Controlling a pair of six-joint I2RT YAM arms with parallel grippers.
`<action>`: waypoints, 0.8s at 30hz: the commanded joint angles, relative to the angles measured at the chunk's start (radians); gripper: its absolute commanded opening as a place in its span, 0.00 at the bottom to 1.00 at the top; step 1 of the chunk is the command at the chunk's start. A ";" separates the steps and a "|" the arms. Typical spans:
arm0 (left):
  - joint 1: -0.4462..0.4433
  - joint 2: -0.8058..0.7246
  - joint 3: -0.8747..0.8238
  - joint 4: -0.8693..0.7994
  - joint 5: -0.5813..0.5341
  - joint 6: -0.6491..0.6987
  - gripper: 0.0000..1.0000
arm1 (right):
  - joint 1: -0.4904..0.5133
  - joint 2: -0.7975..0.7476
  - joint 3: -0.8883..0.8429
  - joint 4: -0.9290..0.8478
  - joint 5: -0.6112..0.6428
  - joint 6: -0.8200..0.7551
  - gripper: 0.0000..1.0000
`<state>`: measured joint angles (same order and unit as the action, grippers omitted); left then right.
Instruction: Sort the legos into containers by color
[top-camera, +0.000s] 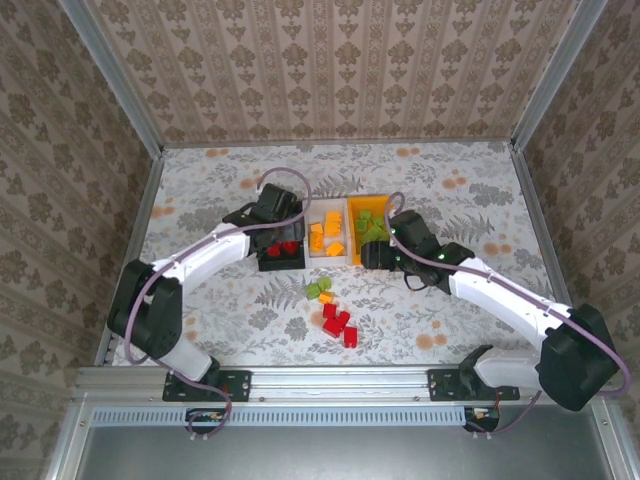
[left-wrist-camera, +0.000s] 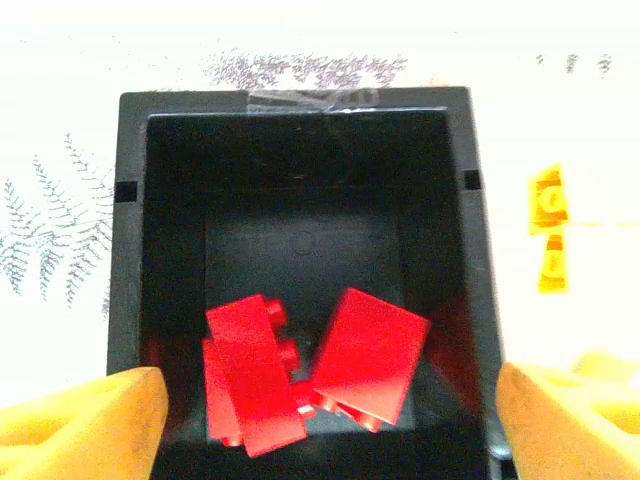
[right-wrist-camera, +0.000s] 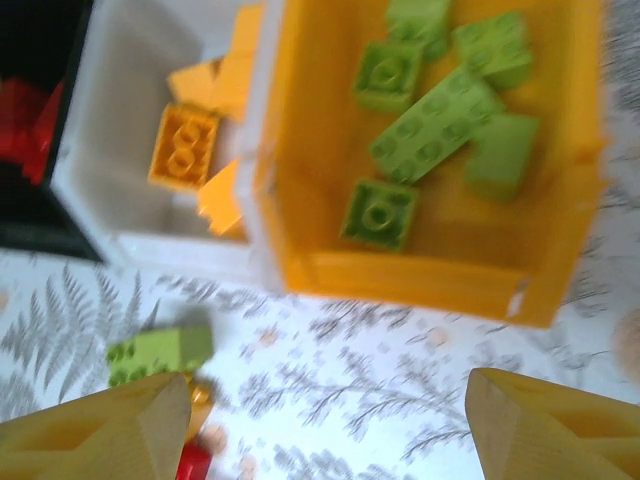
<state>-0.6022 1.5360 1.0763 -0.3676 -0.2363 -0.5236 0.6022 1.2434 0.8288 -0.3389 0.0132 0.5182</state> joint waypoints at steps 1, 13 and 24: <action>-0.041 -0.126 0.000 0.014 0.044 -0.009 1.00 | 0.089 0.030 -0.007 0.011 -0.075 -0.055 0.75; -0.231 -0.597 -0.317 -0.080 -0.071 -0.156 1.00 | 0.294 0.367 0.116 0.165 0.096 0.105 0.76; -0.255 -0.907 -0.541 -0.180 -0.088 -0.313 1.00 | 0.323 0.534 0.213 0.165 0.215 0.171 0.76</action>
<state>-0.8513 0.6601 0.5480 -0.5045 -0.2966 -0.7761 0.9249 1.7489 1.0080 -0.1627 0.1593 0.6567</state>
